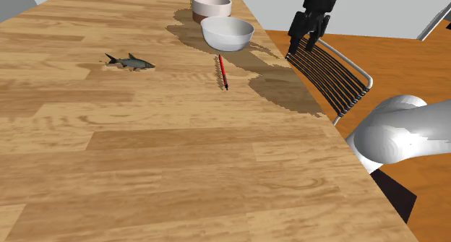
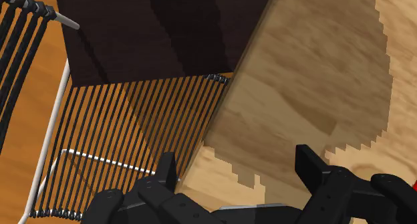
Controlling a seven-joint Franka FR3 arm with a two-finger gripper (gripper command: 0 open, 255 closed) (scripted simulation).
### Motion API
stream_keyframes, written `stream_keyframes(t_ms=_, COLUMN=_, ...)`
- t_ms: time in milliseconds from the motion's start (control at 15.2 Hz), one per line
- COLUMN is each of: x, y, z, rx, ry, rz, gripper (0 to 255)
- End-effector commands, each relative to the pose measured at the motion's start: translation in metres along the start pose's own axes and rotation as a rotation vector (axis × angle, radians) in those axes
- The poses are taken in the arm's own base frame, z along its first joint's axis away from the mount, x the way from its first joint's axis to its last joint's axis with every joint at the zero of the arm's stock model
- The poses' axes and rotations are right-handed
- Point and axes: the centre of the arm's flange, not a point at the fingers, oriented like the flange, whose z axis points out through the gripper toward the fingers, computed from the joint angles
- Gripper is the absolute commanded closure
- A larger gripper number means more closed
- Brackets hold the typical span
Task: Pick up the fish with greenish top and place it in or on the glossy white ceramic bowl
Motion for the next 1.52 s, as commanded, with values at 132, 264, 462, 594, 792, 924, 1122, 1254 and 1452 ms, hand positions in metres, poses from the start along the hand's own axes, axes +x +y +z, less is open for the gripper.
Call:
stream_keyframes(t_ms=132, x=0.011, y=-0.016, z=0.009, rx=0.008, ry=0.045, rz=-0.05, gripper=0)
stream_keyframes(t_ms=264, x=0.022, y=-0.032, z=0.017, rx=0.016, ry=0.09, rz=-0.101, gripper=0)
stream_keyframes(t_ms=462, x=0.037, y=-0.058, z=0.027, rx=0.028, ry=0.157, rz=-0.177, gripper=0)
stream_keyframes(t_ms=594, x=0.047, y=-0.076, z=0.034, rx=0.036, ry=0.202, rz=-0.227, gripper=0)
stream_keyframes(t_ms=792, x=0.059, y=-0.104, z=0.043, rx=0.048, ry=0.27, rz=-0.303, gripper=0)
stream_keyframes(t_ms=924, x=0.067, y=-0.123, z=0.048, rx=0.056, ry=0.315, rz=-0.353, gripper=0)
stream_keyframes(t_ms=1122, x=0.077, y=-0.152, z=0.055, rx=0.069, ry=0.382, rz=-0.429, gripper=0)
stream_keyframes(t_ms=1254, x=0.083, y=-0.172, z=0.059, rx=0.077, ry=0.427, rz=-0.479, gripper=0)
stream_keyframes(t_ms=1452, x=0.09, y=-0.202, z=0.064, rx=0.089, ry=0.494, rz=-0.555, gripper=0)
